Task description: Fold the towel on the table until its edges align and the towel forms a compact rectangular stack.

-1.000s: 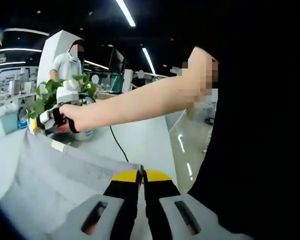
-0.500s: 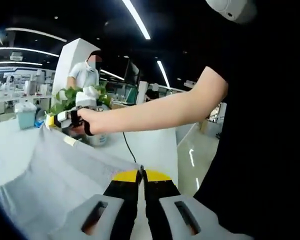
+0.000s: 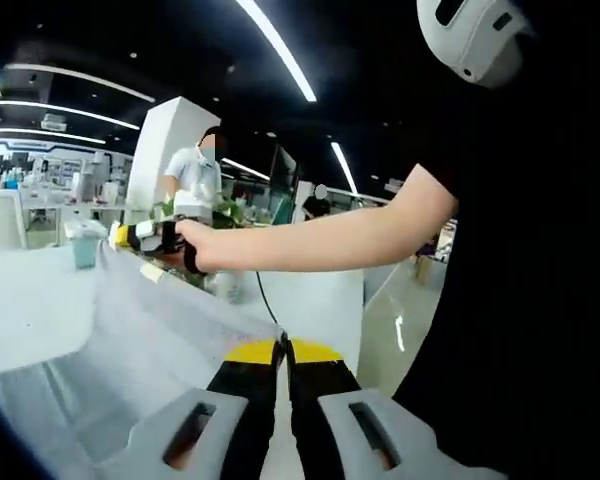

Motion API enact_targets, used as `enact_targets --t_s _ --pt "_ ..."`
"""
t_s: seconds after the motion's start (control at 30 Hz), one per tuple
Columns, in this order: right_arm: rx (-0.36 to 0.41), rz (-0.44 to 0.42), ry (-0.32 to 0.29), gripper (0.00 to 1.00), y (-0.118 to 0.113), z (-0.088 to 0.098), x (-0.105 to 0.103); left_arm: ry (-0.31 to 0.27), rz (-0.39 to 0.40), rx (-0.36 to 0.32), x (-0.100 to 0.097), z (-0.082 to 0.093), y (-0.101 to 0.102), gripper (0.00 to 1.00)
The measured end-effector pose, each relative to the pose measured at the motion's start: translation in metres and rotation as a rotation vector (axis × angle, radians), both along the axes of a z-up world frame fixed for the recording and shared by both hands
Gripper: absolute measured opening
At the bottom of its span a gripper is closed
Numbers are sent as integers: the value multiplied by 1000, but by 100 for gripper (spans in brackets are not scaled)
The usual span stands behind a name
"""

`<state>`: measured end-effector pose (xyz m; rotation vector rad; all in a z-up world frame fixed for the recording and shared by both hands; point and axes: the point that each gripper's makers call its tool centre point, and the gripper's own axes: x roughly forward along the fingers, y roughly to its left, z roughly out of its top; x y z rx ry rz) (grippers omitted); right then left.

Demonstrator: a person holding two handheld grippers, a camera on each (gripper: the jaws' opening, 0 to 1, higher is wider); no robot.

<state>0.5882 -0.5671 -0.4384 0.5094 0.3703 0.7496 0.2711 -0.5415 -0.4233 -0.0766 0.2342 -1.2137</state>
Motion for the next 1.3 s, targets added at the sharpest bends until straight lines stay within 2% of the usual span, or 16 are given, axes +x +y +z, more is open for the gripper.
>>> enact_targets --t_s 0.13,0.27,0.5,0.7,0.97,1.3 --pt "-6 23 -4 0 25 4 -5 -22 6 7 -4 3 22 3" --pt "24 25 -4 0 44 12 -6 -23 29 2 -4 8 44 3" --pt "37 47 -18 0 77 25 -5 -13 65 -37 -3 17 71 3" --pt "37 64 -22 0 100 30 -4 4 106 -85 -1 25 96 3" --pt "7 94 -41 0 125 32 -8 15 133 -102 -5 27 119 3" --pt "27 94 -52 0 141 45 -6 8 166 -147 -2 37 143 3"
